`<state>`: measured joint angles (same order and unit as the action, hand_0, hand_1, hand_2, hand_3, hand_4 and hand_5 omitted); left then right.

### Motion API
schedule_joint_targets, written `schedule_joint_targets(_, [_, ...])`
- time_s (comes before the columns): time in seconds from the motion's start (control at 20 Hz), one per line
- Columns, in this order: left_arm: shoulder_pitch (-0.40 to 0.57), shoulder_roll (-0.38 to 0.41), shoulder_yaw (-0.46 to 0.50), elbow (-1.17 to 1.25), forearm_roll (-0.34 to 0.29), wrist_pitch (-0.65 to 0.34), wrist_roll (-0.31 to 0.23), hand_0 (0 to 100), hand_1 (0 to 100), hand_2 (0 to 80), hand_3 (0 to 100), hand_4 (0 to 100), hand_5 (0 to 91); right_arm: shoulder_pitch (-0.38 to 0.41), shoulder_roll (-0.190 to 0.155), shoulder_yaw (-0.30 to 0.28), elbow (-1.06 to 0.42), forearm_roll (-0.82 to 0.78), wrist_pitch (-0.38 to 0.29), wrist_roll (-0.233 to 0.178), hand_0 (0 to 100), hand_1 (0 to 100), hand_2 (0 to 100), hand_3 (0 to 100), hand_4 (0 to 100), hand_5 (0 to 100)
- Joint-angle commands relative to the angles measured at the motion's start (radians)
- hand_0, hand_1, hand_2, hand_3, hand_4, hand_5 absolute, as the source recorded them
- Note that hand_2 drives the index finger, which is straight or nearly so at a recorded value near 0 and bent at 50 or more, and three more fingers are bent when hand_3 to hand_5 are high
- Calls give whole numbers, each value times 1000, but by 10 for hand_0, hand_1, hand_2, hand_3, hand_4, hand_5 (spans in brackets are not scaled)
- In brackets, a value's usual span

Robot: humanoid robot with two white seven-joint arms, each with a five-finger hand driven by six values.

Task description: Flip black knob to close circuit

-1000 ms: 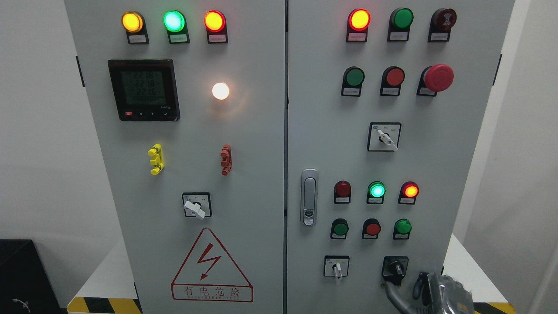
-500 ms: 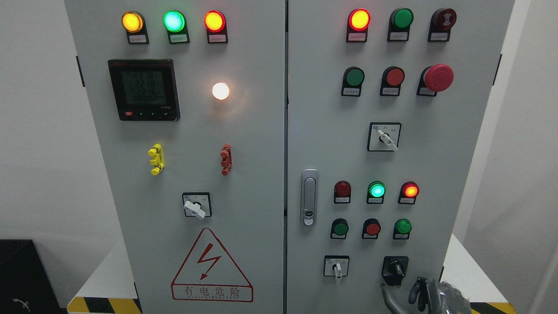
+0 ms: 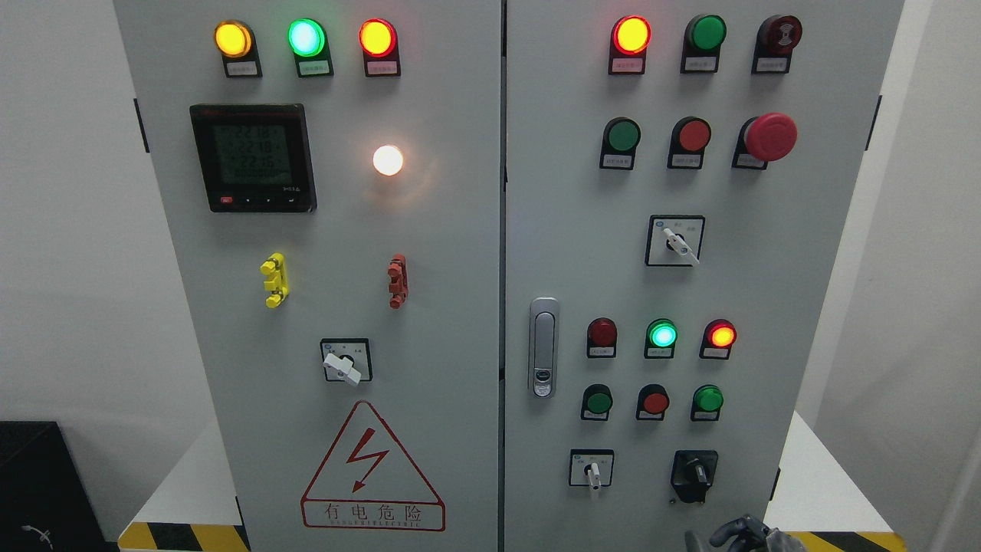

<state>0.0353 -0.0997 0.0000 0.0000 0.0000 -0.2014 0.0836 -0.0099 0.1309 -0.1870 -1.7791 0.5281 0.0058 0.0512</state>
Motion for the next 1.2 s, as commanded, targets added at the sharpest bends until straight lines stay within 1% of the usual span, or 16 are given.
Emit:
schedule_joint_targets(0.0, [0, 0, -20, 21, -20, -1, -1, 120, 556, 0, 0, 0, 0, 88, -2, 11, -88, -299, -32, 1, 0, 191, 296, 539, 463, 296])
schedule_joint_targets(0.05, [0, 0, -20, 21, -21, 0, 1, 120, 556, 0, 0, 0, 0, 100, -2, 18, -88, -351, -53, 4, 0, 190, 254, 467, 420, 269])
schedule_joint_targets(0.1, [0, 0, -21, 21, -21, -1, -1, 120, 556, 0, 0, 0, 0, 109, -2, 26, -88, -399, -73, 4, 0, 189, 232, 418, 384, 246])
schedule_joint_targets(0.15, [0, 0, -20, 21, -20, 0, -1, 120, 556, 0, 0, 0, 0, 119, -2, 32, -88, -445, -90, 6, 0, 184, 194, 346, 305, 184])
schedule_joint_targets(0.2, [0, 0, -20, 21, -20, 0, -1, 120, 556, 0, 0, 0, 0, 129, -2, 38, -88, -483, -107, 7, 0, 179, 169, 308, 266, 164])
schedule_joint_targets(0.25, [0, 0, -21, 23, -20, 0, -1, 120, 556, 0, 0, 0, 0, 139, -4, 44, -88, -514, -118, 24, 0, 175, 153, 282, 237, 142])
schedule_joint_targets(0.35, [0, 0, -20, 21, -21, -1, -1, 120, 556, 0, 0, 0, 0, 157, -4, 44, -86, -559, -136, 97, 0, 170, 96, 215, 140, 3])
schedule_joint_targets(0.4, [0, 0, -20, 23, -21, 0, -1, 120, 556, 0, 0, 0, 0, 165, -4, 44, -86, -571, -142, 113, 0, 169, 85, 197, 110, 0])
schedule_joint_targets(0.5, [0, 0, -20, 21, -21, -1, 1, 120, 556, 0, 0, 0, 0, 180, -5, 46, -86, -600, -159, 127, 0, 167, 16, 110, 3, 0])
schedule_joint_targets(0.55, [0, 0, -20, 21, -21, 0, -1, 120, 556, 0, 0, 0, 0, 186, -4, 46, -86, -611, -162, 133, 0, 163, 8, 96, 0, 0])
schedule_joint_targets(0.65, [0, 0, -20, 21, -21, 0, -1, 120, 556, 0, 0, 0, 0, 209, -5, 46, -89, -619, -184, 154, 0, 142, 0, 27, 0, 0])
schedule_joint_targets(0.8, [0, 0, -20, 21, -21, 0, -1, 120, 556, 0, 0, 0, 0, 254, -7, 46, -94, -620, -228, 191, 0, 129, 0, 0, 0, 0])
schedule_joint_targets(0.95, [0, 0, -21, 21, -20, -1, 1, 120, 556, 0, 0, 0, 0, 274, -7, 50, -94, -625, -234, 200, 0, 118, 0, 0, 0, 0])
schedule_joint_targets(1.15, [0, 0, -20, 21, -21, -1, -1, 120, 556, 0, 0, 0, 0, 277, -7, 78, -92, -625, -234, 202, 0, 112, 0, 0, 0, 0])
